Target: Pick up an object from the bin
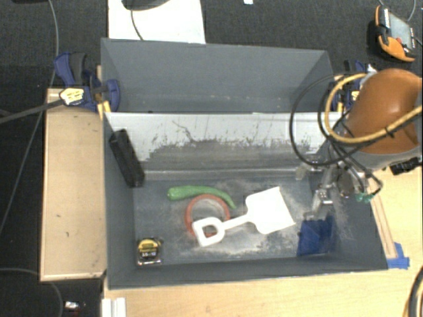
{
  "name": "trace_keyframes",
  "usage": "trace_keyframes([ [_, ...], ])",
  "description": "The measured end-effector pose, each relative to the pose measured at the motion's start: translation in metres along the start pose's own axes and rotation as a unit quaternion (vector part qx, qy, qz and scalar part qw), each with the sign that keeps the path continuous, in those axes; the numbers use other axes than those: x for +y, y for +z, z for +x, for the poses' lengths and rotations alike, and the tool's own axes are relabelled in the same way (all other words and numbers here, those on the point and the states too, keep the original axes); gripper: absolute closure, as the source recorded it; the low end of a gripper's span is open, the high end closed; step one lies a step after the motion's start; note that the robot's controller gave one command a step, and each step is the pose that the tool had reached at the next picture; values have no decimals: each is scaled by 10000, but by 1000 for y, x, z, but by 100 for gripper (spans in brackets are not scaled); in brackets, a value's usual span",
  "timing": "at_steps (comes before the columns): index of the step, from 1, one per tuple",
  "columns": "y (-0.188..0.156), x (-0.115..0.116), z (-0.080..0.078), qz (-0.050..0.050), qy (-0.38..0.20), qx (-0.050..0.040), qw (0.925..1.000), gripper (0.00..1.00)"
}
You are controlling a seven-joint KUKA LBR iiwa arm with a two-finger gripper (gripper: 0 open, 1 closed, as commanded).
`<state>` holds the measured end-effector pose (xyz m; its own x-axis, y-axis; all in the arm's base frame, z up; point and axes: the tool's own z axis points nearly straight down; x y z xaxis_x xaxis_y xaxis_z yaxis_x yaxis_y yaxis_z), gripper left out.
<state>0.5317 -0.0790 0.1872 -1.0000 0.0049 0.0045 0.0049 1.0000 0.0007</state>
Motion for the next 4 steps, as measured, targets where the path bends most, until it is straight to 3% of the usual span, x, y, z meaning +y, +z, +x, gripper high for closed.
trace_keyframes([
  [1,-4,0,-2,6,-20,-39,10000,0],
  [2,121,87,29,-11,299,-4,9996,0],
  [3,64,71,23,34,-892,-133,9959,0],
  [4,116,84,28,-7,255,-28,9997,0],
])
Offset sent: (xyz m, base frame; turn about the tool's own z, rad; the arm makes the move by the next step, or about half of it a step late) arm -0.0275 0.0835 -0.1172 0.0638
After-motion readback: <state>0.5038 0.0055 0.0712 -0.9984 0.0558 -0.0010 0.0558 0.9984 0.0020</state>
